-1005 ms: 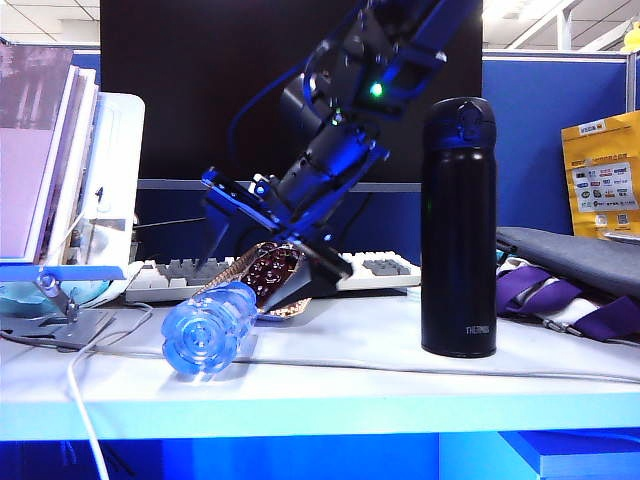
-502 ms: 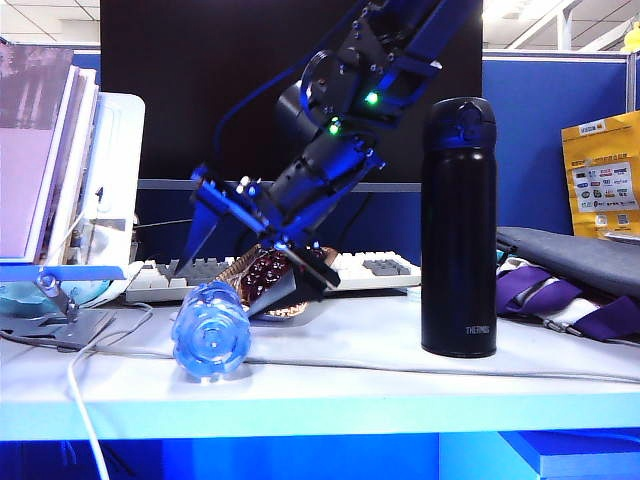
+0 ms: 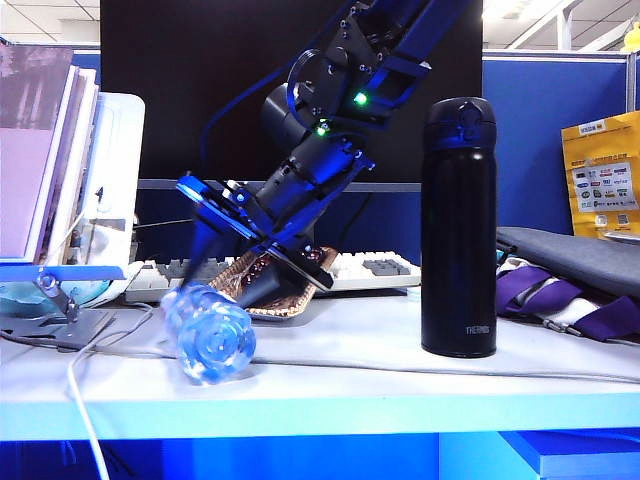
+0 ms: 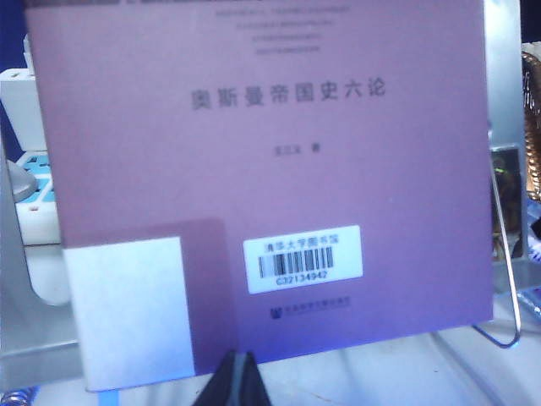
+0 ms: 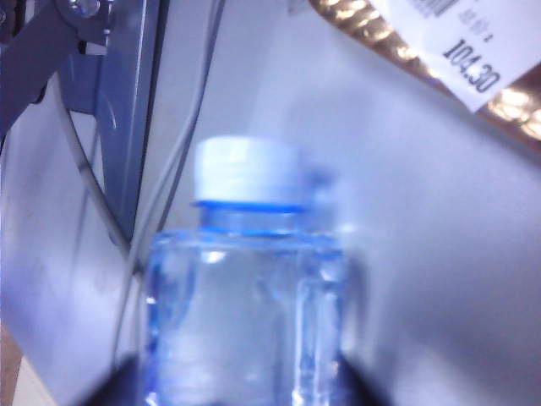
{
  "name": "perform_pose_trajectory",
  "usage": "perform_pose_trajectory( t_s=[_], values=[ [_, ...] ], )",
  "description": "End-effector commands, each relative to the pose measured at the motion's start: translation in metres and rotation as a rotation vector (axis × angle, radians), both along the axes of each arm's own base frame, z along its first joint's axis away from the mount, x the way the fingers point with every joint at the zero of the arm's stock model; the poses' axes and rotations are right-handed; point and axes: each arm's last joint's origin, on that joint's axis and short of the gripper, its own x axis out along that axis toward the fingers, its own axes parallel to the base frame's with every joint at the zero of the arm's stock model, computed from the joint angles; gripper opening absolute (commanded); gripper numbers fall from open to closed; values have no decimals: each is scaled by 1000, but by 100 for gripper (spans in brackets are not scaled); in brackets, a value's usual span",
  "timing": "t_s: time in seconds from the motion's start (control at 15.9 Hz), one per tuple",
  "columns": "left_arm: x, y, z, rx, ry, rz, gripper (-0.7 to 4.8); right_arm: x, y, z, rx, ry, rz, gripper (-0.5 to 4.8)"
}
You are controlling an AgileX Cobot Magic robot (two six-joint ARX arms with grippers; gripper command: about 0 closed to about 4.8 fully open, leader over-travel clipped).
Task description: Pick up the mineral water bottle and place it vertically to the right of the black thermos cup.
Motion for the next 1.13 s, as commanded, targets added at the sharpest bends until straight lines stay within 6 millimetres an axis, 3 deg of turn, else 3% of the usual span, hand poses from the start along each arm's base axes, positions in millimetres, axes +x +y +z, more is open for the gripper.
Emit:
perform_pose_trajectory(
  t_s=[0.06, 0.13, 0.19, 0.5, 0.63, 0.82, 1.13],
  values=[
    [0, 0, -1, 2, 9, 5, -5, 0, 2, 5, 31, -22, 40, 282],
    [0, 0, -1, 1, 9, 5, -5, -2, 4, 5, 40, -28, 72, 409],
    [0, 0, -1, 1, 9, 5, -5, -3, 4, 5, 44, -21, 84, 422],
    [0, 0, -1, 1, 9, 5, -5, -8, 11, 9, -44, -109, 149, 424],
    [0, 0, -1, 2, 9, 5, -5, -8, 16, 24, -189, -216, 188, 424],
    [0, 0, -1, 2, 9, 5, -5, -8, 26, 34, -204, -262, 207, 423],
    [0, 0, -1, 1, 9, 5, -5, -20, 40, 11, -296, -254, 277, 423]
  ],
)
